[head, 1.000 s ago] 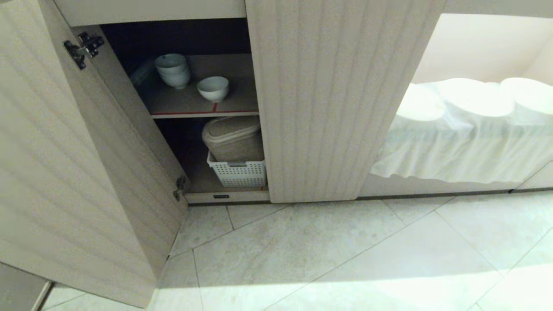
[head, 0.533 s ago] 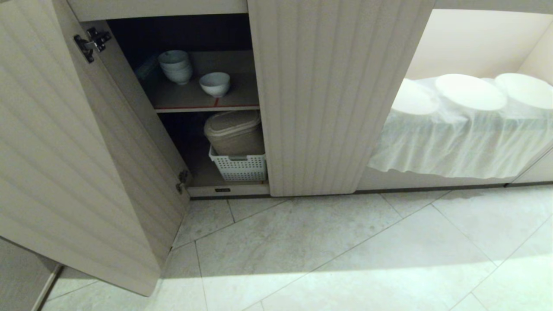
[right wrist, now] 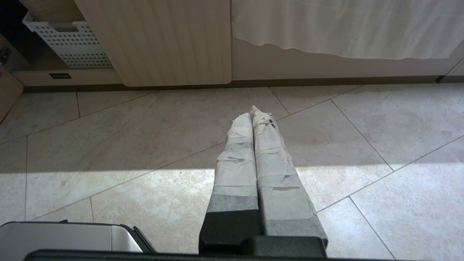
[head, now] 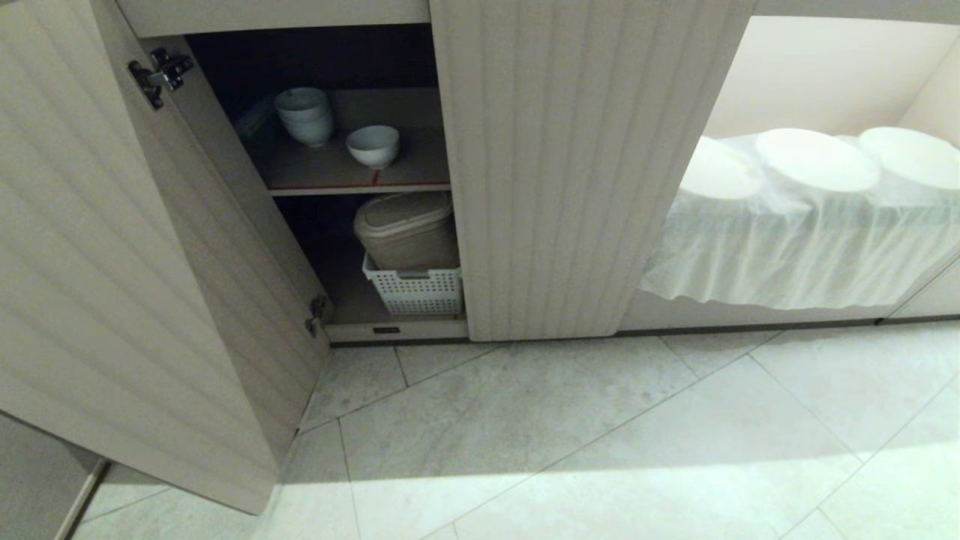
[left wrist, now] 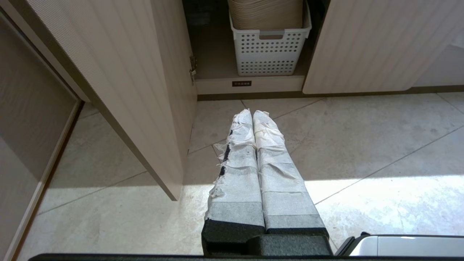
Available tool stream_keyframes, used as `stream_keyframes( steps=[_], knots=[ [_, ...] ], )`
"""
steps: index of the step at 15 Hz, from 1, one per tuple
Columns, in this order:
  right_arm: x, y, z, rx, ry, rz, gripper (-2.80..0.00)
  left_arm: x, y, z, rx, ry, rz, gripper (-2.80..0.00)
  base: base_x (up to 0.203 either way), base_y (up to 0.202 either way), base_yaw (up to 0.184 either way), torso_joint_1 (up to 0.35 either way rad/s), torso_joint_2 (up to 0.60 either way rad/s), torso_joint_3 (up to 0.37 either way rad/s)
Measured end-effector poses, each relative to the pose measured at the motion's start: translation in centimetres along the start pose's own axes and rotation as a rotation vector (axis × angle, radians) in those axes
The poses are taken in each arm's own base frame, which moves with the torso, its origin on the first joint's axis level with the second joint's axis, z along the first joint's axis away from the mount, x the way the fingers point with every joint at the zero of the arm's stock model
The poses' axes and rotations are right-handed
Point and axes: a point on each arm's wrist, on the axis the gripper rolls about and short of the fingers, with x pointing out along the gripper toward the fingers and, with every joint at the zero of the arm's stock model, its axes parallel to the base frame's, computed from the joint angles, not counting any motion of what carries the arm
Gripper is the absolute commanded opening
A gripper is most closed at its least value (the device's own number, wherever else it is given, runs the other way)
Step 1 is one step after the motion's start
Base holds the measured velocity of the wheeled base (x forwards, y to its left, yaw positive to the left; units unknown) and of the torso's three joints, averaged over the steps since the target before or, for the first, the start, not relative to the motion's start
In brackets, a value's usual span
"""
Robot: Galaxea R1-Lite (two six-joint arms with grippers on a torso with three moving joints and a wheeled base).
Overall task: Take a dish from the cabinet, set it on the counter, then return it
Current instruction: Close the cabinet door
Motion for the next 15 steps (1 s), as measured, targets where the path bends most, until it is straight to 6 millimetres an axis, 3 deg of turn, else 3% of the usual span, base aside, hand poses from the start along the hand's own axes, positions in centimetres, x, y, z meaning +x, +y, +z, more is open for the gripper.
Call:
stream_keyframes(
  steps=[15],
  knots=[
    [0.0, 0.0, 0.0, 0.0, 0.0, 0.001, -2.8, 0.0, 0.0, 0.0, 0.0, 0.0, 0.001, -2.8, 0.0, 0.0, 0.0, 0.0, 0.0, 0.0]
  ],
)
